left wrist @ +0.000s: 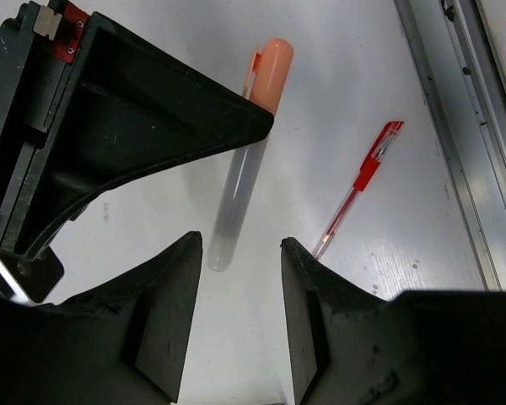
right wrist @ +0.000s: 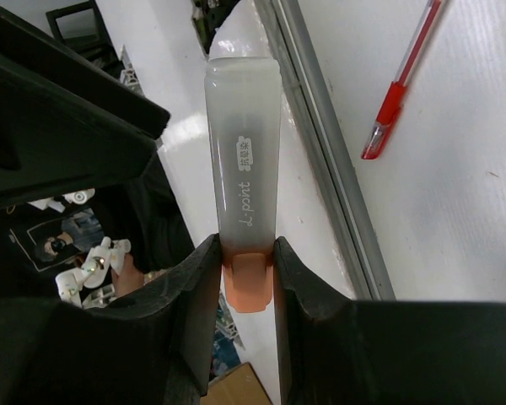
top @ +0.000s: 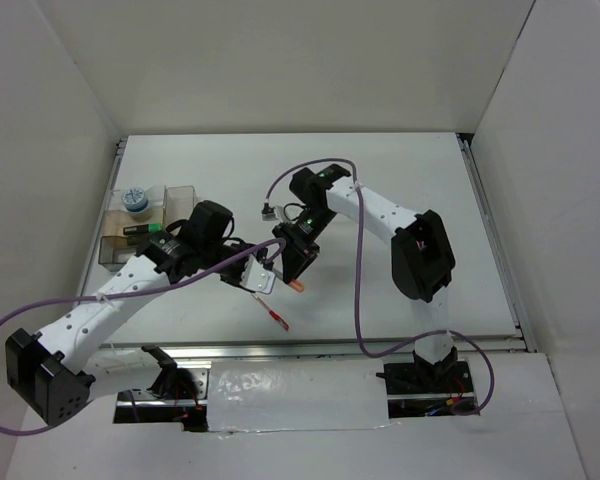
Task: Sort the stationery into containers
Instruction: Pick up the pen from the center of the board, then place the pen in the storage box.
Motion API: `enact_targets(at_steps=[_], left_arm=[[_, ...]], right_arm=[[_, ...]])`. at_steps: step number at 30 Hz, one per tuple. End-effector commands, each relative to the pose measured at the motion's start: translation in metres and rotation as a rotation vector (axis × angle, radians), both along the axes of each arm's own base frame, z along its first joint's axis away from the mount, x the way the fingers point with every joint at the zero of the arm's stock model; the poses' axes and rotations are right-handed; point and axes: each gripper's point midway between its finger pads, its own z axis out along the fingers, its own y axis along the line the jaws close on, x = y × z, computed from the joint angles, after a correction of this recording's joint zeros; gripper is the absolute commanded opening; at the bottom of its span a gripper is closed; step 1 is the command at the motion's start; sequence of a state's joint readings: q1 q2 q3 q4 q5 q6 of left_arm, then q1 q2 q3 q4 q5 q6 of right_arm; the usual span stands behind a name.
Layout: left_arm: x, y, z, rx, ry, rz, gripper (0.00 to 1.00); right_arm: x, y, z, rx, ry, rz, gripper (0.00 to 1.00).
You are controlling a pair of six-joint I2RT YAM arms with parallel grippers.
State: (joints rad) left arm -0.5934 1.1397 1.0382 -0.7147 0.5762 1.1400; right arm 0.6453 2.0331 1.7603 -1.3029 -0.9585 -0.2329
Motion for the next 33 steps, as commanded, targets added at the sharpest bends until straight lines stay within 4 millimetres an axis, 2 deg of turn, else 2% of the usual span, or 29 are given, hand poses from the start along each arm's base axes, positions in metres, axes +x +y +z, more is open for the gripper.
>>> enact_targets(at_steps=[1, 7, 18, 24, 26, 27, 29, 30, 31, 32, 33], left_arm=[[0.011, -0.009, 0.016, -0.027, -0.053, 0.004, 0.55], [0.009, -0.014, 0.009, 0.000, -0.053, -0.019, 0.54], [-0.002, -0.021, -0.004, 0.052, 0.000, -0.056, 0.41], [-0.004, -0.024, -0.009, 0.064, 0.005, -0.062, 0.38], [-0.005, -0.023, -0.011, 0.074, 0.012, -0.061, 0.29], [-0.005, -0.023, -0.011, 0.073, 0.018, -0.052, 0.19], [-0.005, -0.021, -0.011, 0.070, 0.029, -0.022, 0.05], [-0.004, -0.018, -0.011, 0.067, 0.029, -0.005, 0.01], [-0.006, -0.014, -0.009, 0.052, 0.032, 0.007, 0.00], [-0.003, -0.007, -0.008, 0.038, 0.045, 0.044, 0.00], [-0.005, 0.000, -0.006, 0.026, 0.042, 0.059, 0.00]], right_arm=[[-0.017, 0.004, 0.027, 0.053, 0.009, 0.031, 0.00], [-0.023, 0.009, 0.030, 0.058, 0.014, 0.054, 0.00], [-0.027, 0.013, 0.035, 0.084, 0.050, 0.067, 0.00], [-0.028, 0.014, 0.035, 0.086, 0.055, 0.071, 0.00], [-0.029, 0.013, 0.037, 0.090, 0.060, 0.071, 0.00], [-0.029, 0.013, 0.038, 0.092, 0.057, 0.074, 0.05], [-0.029, 0.012, 0.037, 0.086, 0.046, 0.071, 0.13], [-0.028, 0.010, 0.036, 0.082, 0.041, 0.070, 0.20], [-0.024, 0.005, 0.038, 0.083, 0.029, 0.056, 0.43], [-0.022, 0.003, 0.039, 0.088, 0.017, 0.048, 0.50], [-0.017, -0.001, 0.042, 0.092, 0.006, 0.031, 0.53]])
